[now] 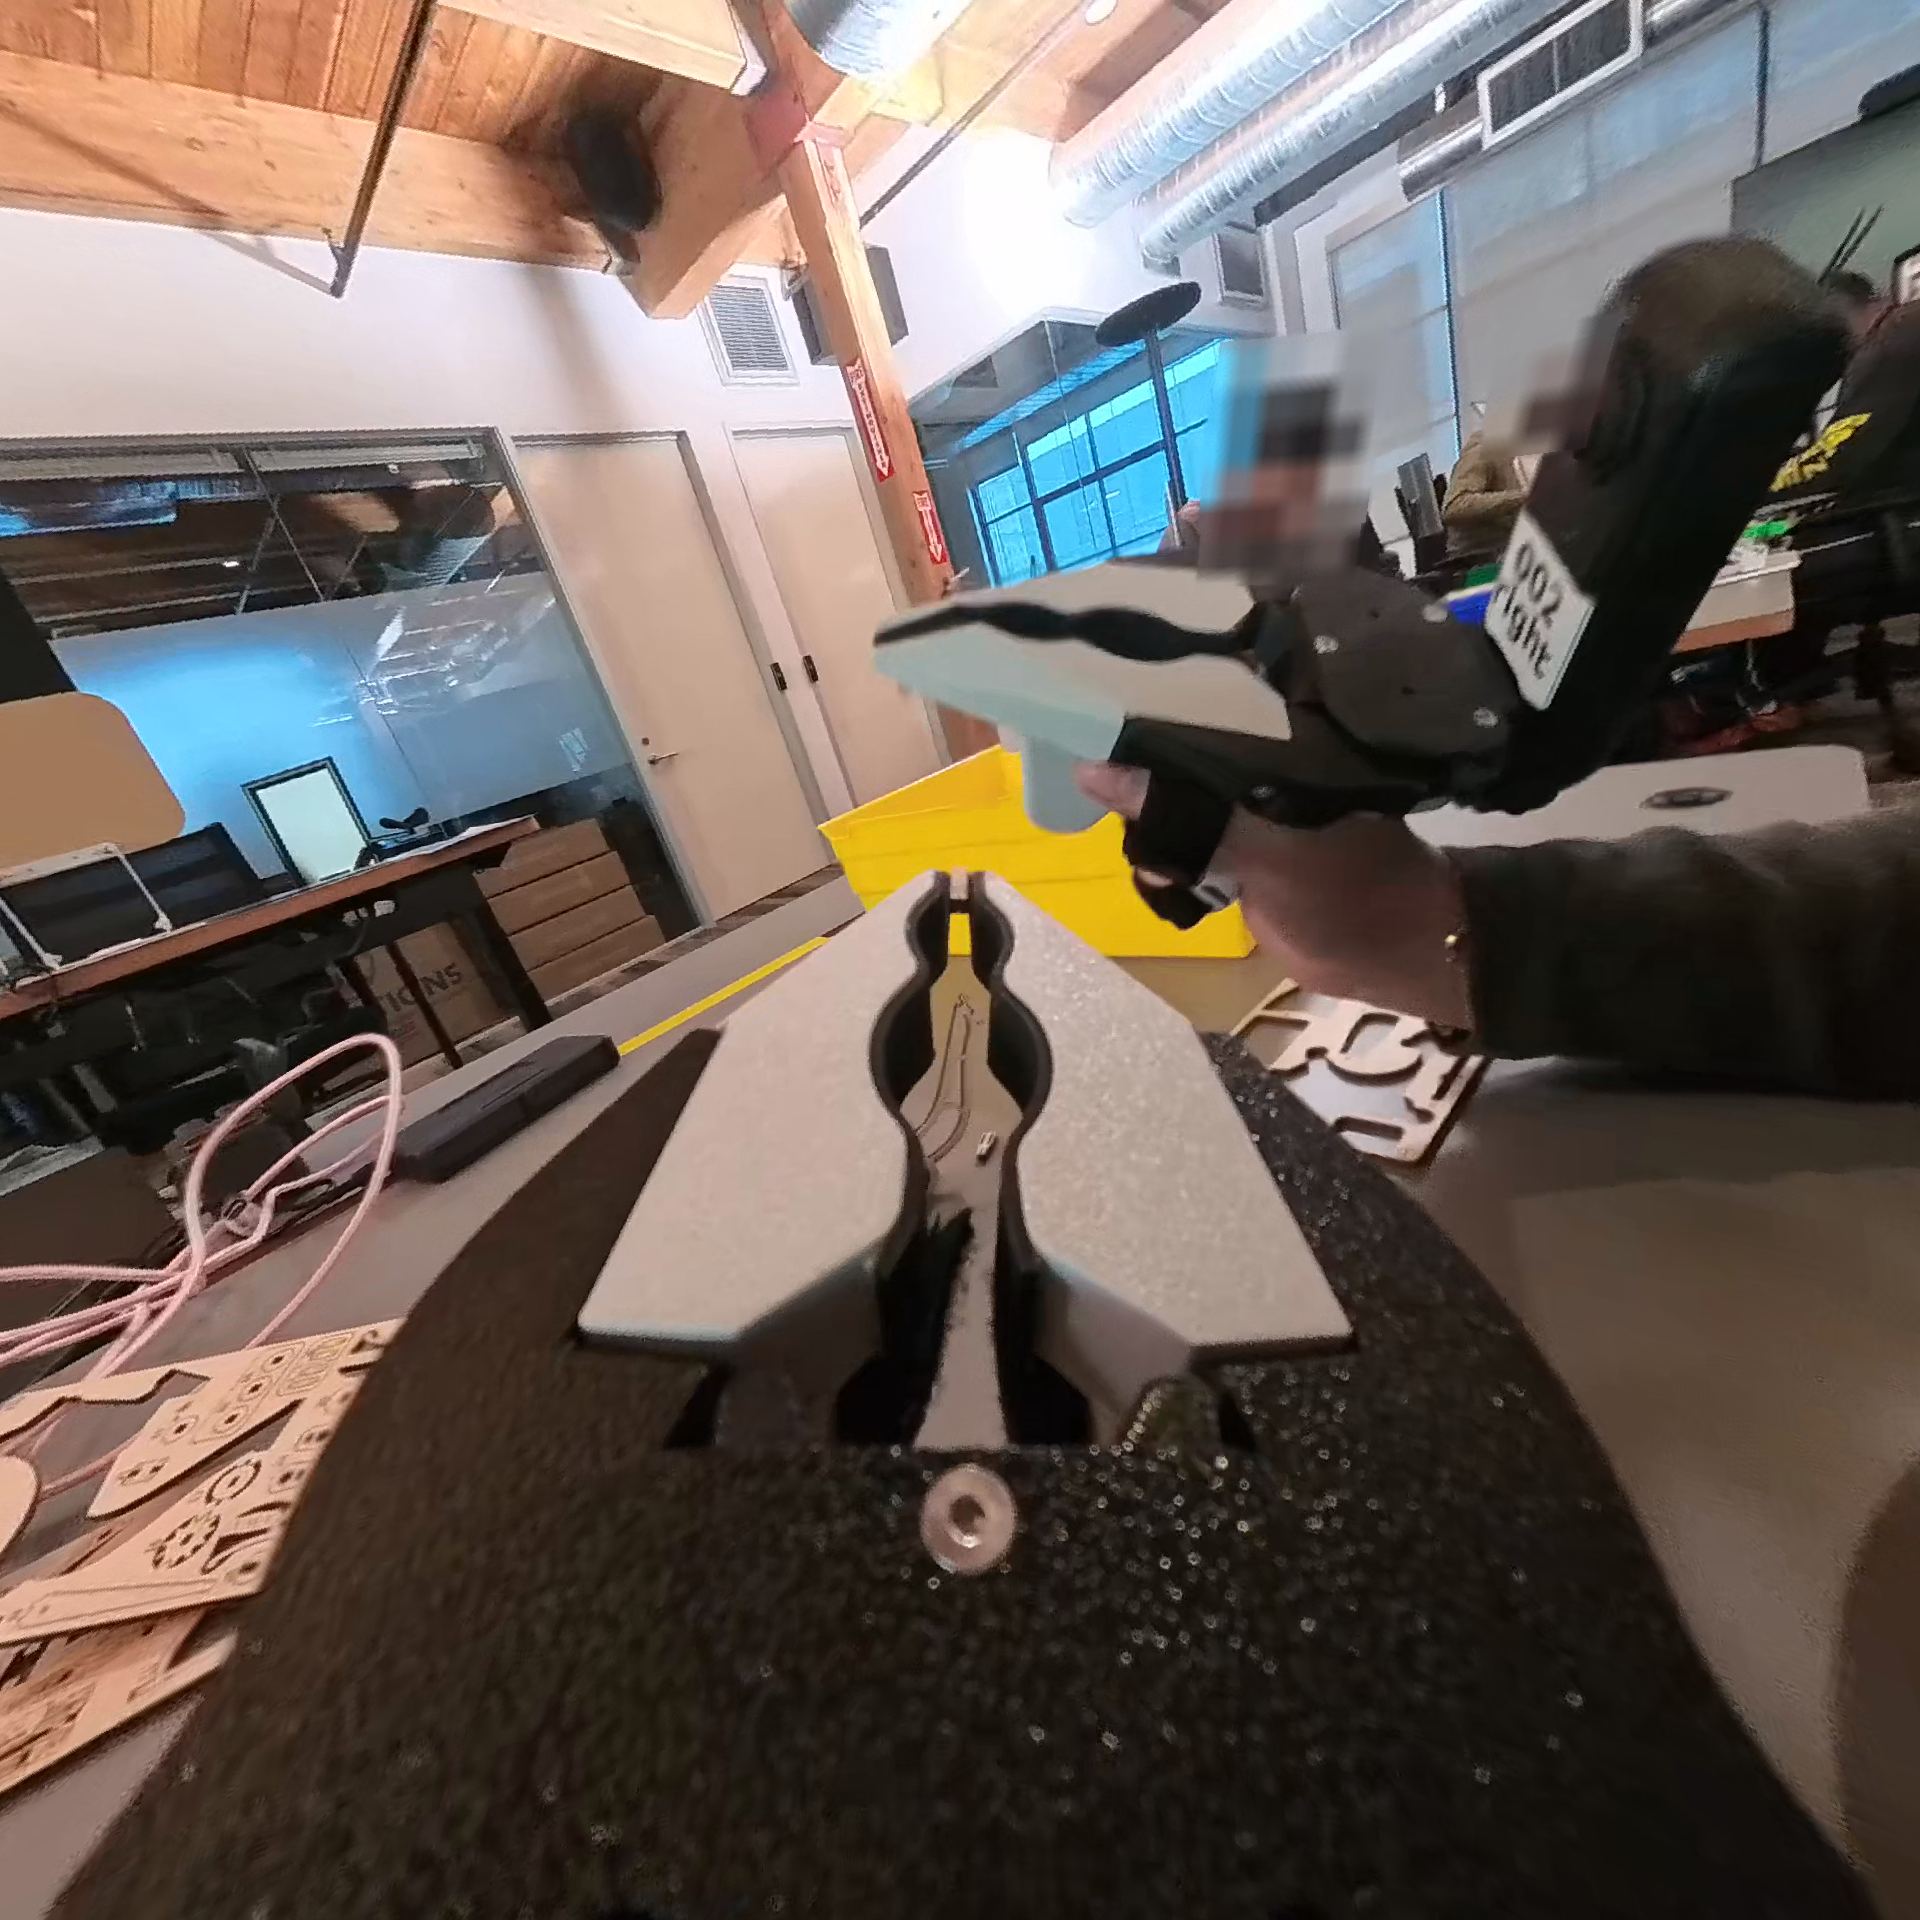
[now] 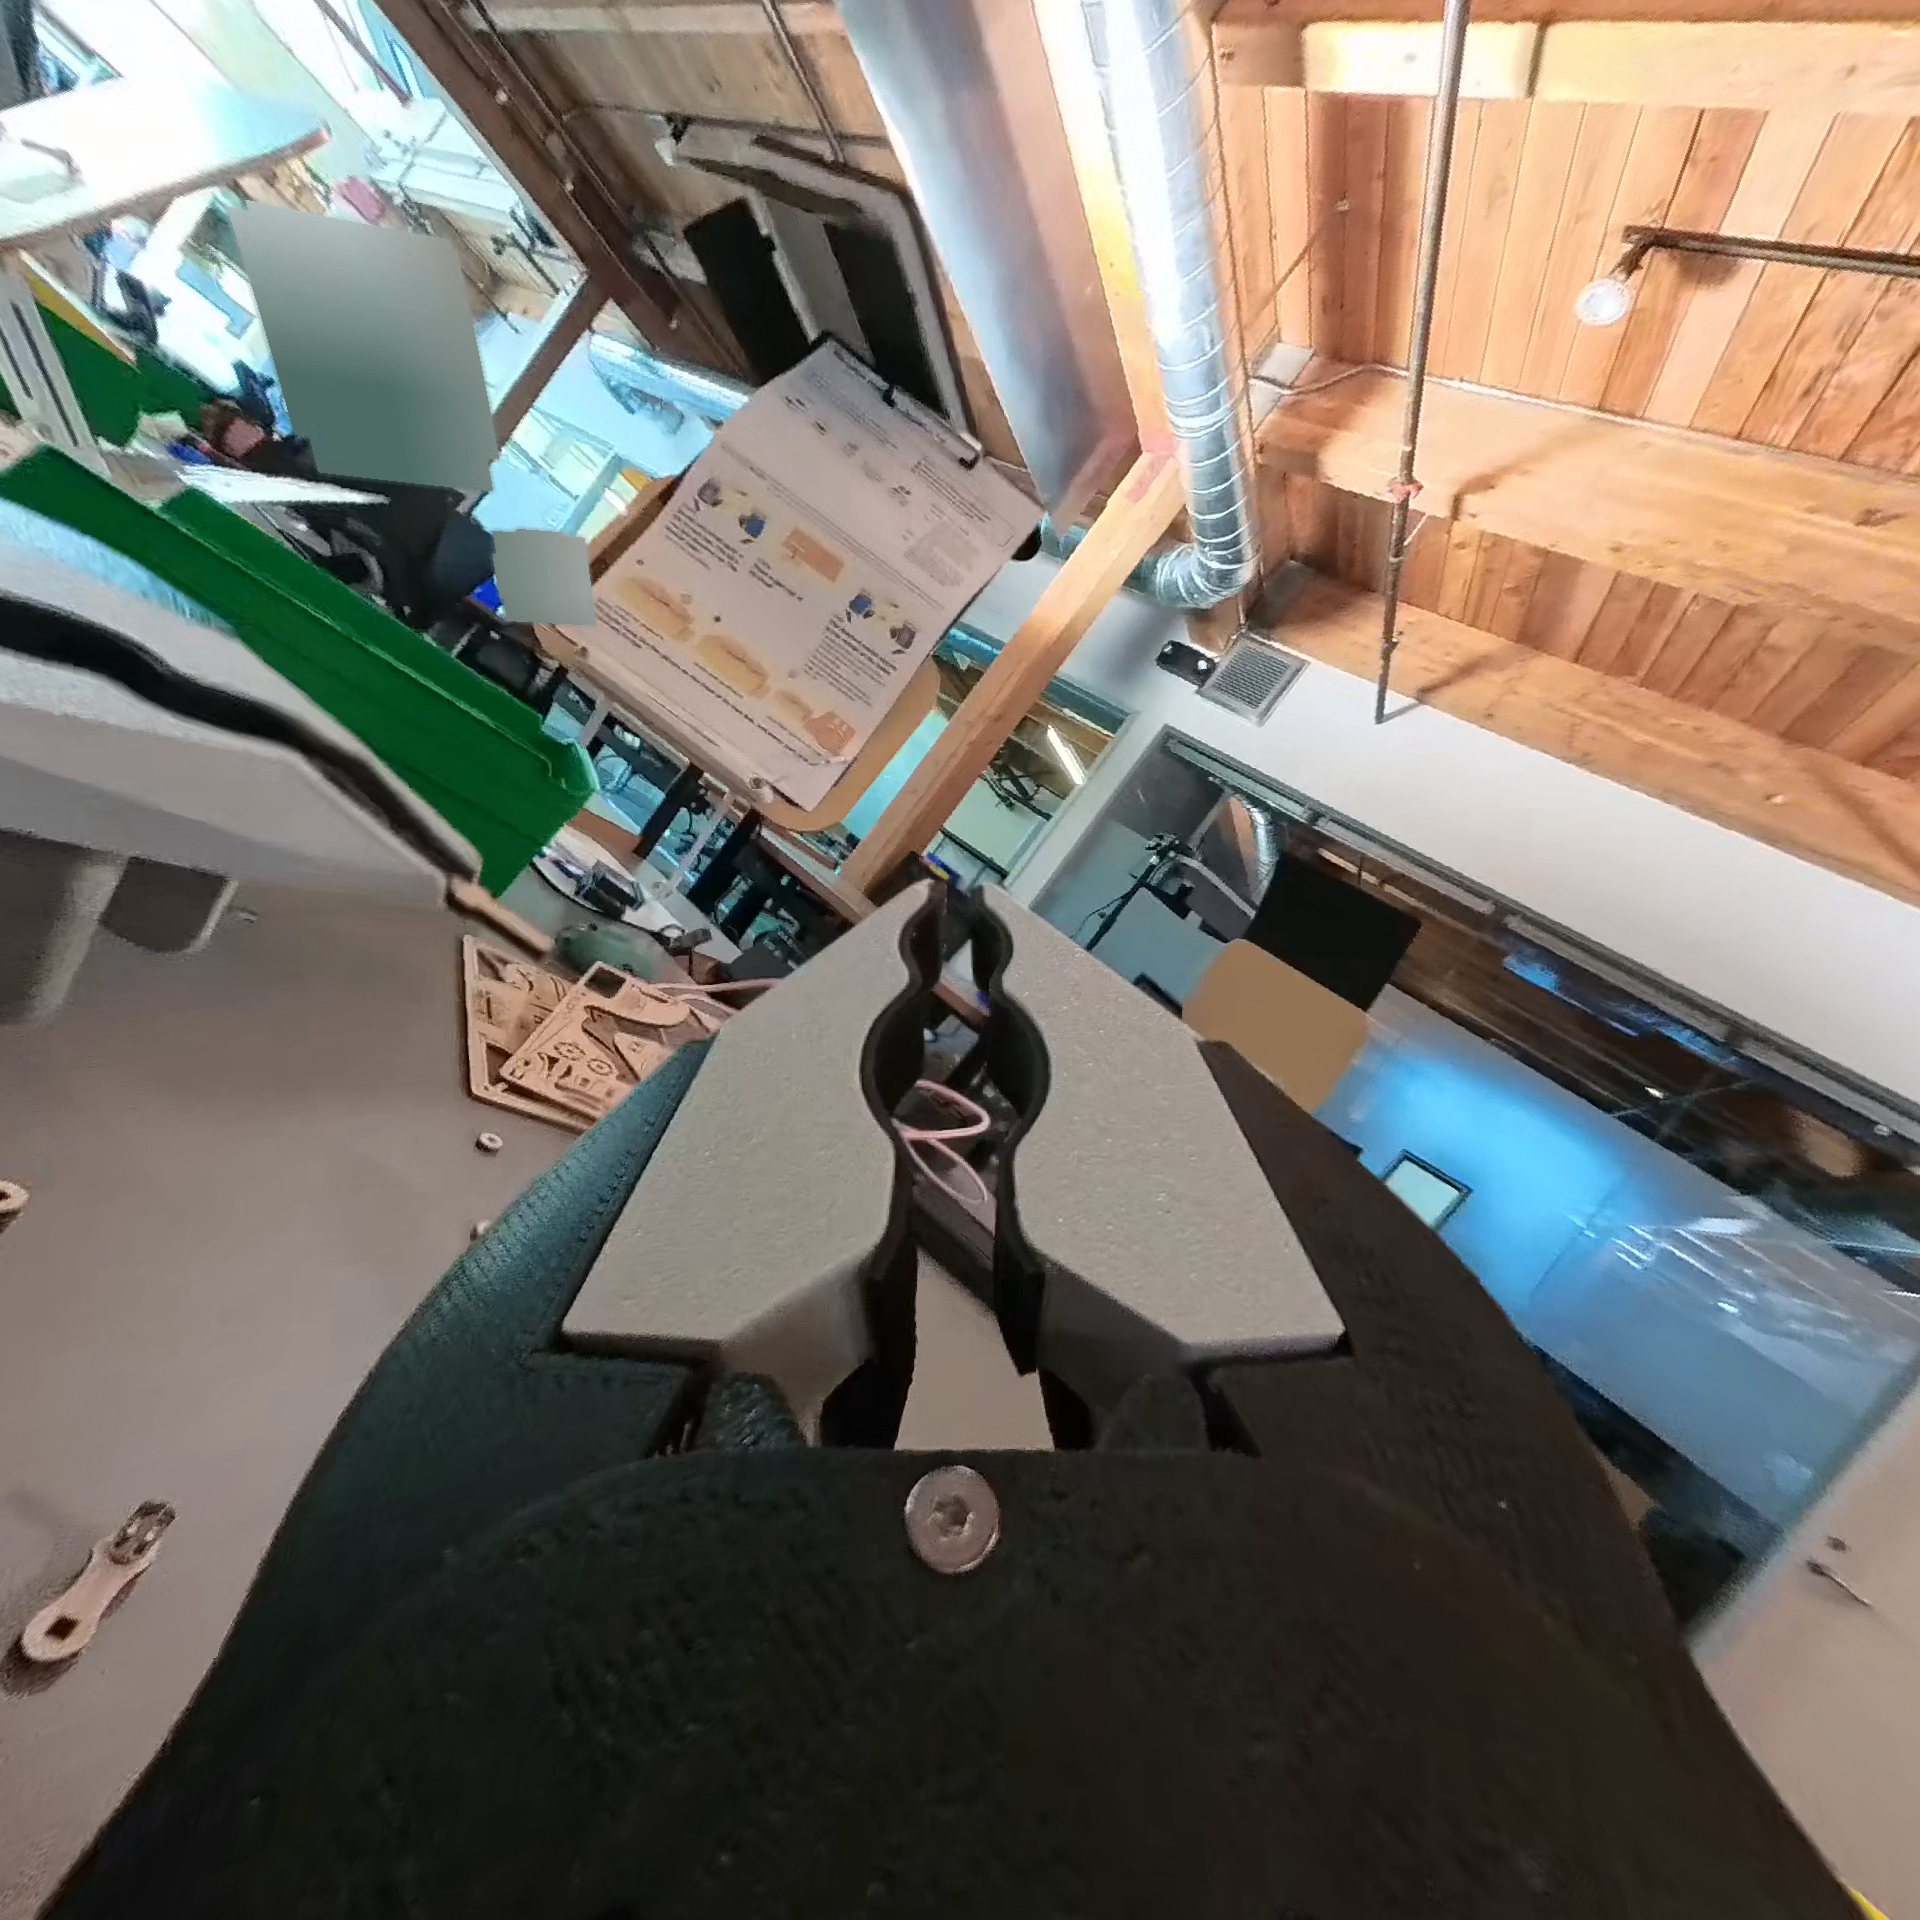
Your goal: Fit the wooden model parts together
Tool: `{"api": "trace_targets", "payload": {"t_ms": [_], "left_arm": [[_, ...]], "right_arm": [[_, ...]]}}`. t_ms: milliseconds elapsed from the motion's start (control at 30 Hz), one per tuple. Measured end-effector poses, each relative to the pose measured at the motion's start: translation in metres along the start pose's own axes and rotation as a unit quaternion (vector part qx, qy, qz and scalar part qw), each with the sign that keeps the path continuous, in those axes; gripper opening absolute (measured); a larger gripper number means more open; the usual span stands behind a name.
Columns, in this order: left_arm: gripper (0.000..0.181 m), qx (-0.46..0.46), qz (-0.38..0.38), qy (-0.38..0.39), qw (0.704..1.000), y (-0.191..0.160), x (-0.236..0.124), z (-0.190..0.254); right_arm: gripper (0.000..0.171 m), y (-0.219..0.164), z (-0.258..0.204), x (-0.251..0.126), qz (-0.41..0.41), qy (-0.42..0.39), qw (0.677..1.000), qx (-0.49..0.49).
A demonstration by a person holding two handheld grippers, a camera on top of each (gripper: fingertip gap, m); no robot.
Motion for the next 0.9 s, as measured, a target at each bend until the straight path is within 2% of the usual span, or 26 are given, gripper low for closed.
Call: {"api": "trace_targets", "payload": {"t_ms": [233, 500, 733, 900], "left_arm": [[0.000, -0.033, 0.010, -0.011, 0.999, 0.002, -0.009, -0.003], [0.000, -0.029, -0.001, -0.020, 0.999, -0.001, -0.012, -0.003], [0.001, -0.064, 0.002, -0.020, 0.998, -0.001, -0.013, -0.011], [0.001, -0.058, 0.004, -0.024, 0.998, -0.001, -0.013, -0.009]], "right_arm": [[0.002, -0.025, -0.016, 0.010, -0.048, 0.025, 0.998, 0.017], [0.002, -0.043, -0.024, 0.011, -0.081, 0.048, 0.995, 0.010], [0.003, -0.047, -0.024, 0.012, -0.084, 0.050, 0.995, 0.020], [0.005, -0.043, -0.030, 0.015, -0.059, 0.081, 0.995, 0.027]]}}
Point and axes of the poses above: each gripper's, where its closed fingertips meet, x out along the fingers, y out of its top, z = x × y across the jaws, the point moved 7 cm from there along -x, back along the fingers, and after that the axes turned 13 degrees about y, right-handed, at the moved point
